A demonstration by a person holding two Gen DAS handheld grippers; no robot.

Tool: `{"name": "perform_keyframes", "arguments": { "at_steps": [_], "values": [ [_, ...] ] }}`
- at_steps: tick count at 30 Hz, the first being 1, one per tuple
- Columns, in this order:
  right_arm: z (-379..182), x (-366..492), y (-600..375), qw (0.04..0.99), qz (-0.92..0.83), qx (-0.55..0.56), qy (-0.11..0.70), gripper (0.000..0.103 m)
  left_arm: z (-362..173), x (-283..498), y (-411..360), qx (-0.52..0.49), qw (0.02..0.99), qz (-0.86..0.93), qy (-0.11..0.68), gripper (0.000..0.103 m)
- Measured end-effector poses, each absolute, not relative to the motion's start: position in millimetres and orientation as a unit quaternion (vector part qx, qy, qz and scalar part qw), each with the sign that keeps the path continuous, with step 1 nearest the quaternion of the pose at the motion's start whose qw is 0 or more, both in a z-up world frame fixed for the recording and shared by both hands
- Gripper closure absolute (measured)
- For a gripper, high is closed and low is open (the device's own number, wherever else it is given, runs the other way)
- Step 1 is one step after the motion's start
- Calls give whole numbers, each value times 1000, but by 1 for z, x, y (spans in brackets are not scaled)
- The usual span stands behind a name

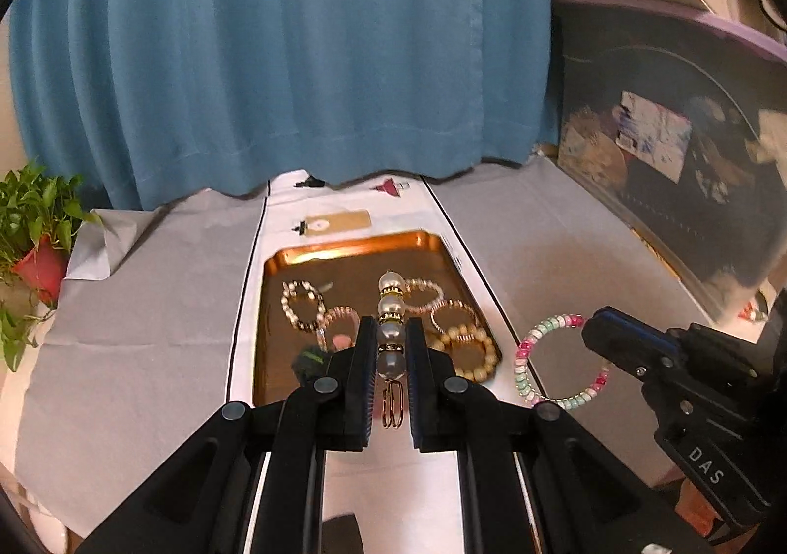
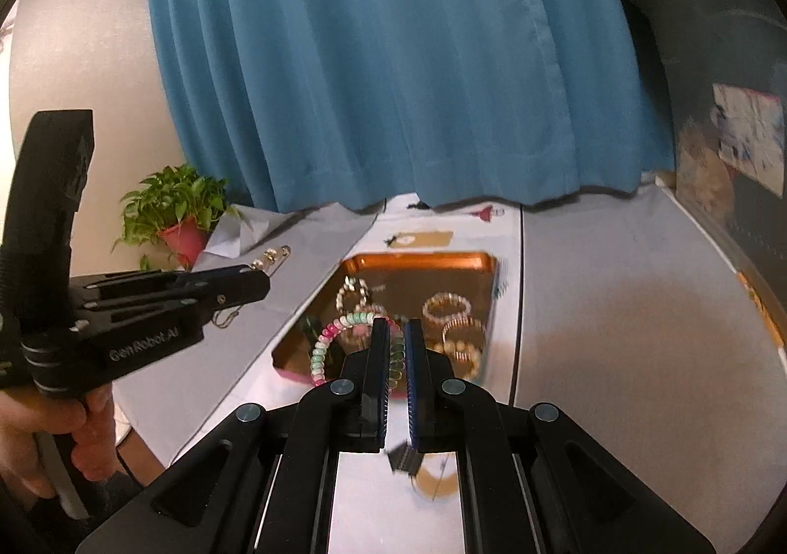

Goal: Organize jewelry
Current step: 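Lift and carry the brooch and pastel bracelet over the orange tray, then lower both items into the tray and open both grippers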

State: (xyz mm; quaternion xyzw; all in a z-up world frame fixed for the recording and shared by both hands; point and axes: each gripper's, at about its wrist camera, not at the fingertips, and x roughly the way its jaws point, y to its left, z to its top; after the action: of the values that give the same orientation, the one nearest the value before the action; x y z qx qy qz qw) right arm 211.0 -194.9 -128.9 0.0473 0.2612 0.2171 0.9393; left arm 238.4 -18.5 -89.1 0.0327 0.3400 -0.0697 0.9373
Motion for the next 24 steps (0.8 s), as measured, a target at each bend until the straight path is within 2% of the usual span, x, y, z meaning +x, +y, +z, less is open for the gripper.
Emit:
{"name": "perform_keyframes", "arguments": {
  "at_steps": [16, 21, 24],
  "values": [
    [-112, 305, -164, 936, 230, 7, 268, 97, -91, 328, 38, -25, 931, -116, 344, 94],
    [-123, 346, -146, 932, 230, -19, 281, 97, -114, 377, 54, -26, 918, -119, 377, 94],
    [-147, 381, -131, 918, 233, -18, 319, 97, -143, 411, 58, -52, 899, -132, 414, 94]
  ]
}}
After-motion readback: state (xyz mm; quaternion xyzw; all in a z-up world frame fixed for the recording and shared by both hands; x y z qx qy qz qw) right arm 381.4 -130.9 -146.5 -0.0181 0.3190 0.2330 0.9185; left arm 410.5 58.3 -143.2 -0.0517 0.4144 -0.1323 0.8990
